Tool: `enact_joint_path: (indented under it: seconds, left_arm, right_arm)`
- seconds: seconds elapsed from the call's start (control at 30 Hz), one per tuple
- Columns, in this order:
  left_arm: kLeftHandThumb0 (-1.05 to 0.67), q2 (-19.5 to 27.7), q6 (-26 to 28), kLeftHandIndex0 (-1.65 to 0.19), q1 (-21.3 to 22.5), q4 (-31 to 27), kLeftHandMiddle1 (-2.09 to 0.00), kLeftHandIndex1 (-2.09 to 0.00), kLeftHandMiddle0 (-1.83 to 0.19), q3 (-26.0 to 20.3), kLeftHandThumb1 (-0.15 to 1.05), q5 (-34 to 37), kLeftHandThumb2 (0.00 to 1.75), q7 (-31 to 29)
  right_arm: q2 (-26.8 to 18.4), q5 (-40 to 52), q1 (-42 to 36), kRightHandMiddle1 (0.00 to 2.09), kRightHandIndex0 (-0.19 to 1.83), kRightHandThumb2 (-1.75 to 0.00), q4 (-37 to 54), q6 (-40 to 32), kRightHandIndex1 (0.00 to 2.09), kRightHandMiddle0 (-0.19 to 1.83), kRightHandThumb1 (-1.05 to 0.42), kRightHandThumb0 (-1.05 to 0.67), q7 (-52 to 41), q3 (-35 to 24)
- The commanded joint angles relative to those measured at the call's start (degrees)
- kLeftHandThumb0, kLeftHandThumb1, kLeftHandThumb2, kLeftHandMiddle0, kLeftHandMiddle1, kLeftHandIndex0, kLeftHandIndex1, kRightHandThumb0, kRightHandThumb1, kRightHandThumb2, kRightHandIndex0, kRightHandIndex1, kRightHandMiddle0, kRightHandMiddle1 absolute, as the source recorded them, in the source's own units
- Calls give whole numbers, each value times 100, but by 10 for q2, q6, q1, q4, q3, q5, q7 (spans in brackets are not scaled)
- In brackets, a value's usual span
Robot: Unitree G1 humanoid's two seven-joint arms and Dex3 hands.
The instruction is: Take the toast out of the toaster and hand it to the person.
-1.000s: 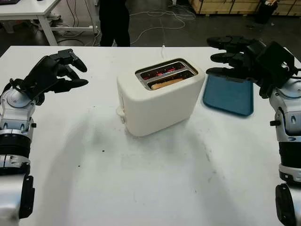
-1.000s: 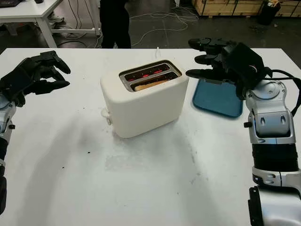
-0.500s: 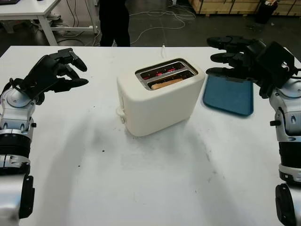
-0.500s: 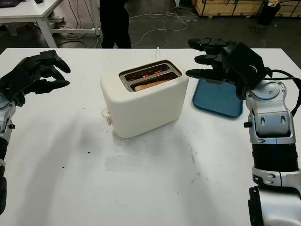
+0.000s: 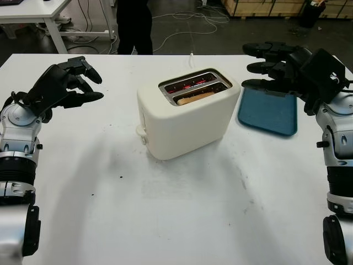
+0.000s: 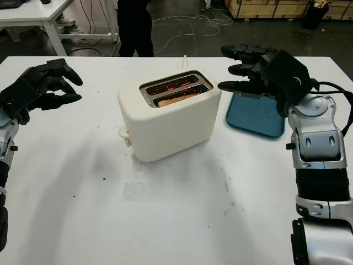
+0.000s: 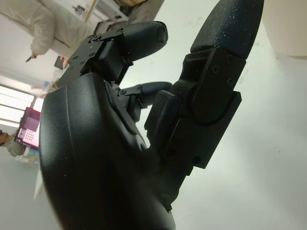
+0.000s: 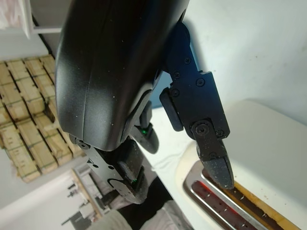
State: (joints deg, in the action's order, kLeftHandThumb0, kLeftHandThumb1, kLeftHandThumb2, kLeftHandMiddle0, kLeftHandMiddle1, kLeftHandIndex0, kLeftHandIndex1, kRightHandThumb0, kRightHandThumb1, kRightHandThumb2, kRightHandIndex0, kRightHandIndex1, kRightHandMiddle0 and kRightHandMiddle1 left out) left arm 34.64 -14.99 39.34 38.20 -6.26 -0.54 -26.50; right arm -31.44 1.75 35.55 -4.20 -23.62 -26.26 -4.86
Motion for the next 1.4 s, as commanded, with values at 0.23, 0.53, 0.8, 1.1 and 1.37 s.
enact_joint_path:
  seconds: [0.23,0.53,0.8,1.1,1.37]
  left_arm:
    - [-105,3,3,-37,7,-2,-161,-151,-34,0,84,0,0,2]
    - [-105,5,-7,-35,11,5,-161,-150,-33,1,85,0,1,-3]
    - [-105,2,-2,-38,16,9,-159,-147,-35,-3,82,11,0,-14]
    - [-105,2,-5,-39,20,11,-158,-146,-35,1,83,8,1,-12]
    - [-105,1,-3,-39,20,8,-158,-146,-36,0,83,10,0,-12]
  right_arm:
    - [-4,-2,3,0,17,-1,4,3,63,48,-76,-38,3,1]
    - [0,2,2,1,18,0,0,8,63,49,-76,-43,4,-2]
    - [0,1,2,1,17,0,0,12,64,49,-77,-38,6,-2]
    - [-1,10,3,1,17,0,-3,15,65,49,-76,-48,-1,-9]
    - [0,9,7,1,17,0,-5,9,64,49,-76,-47,1,-8]
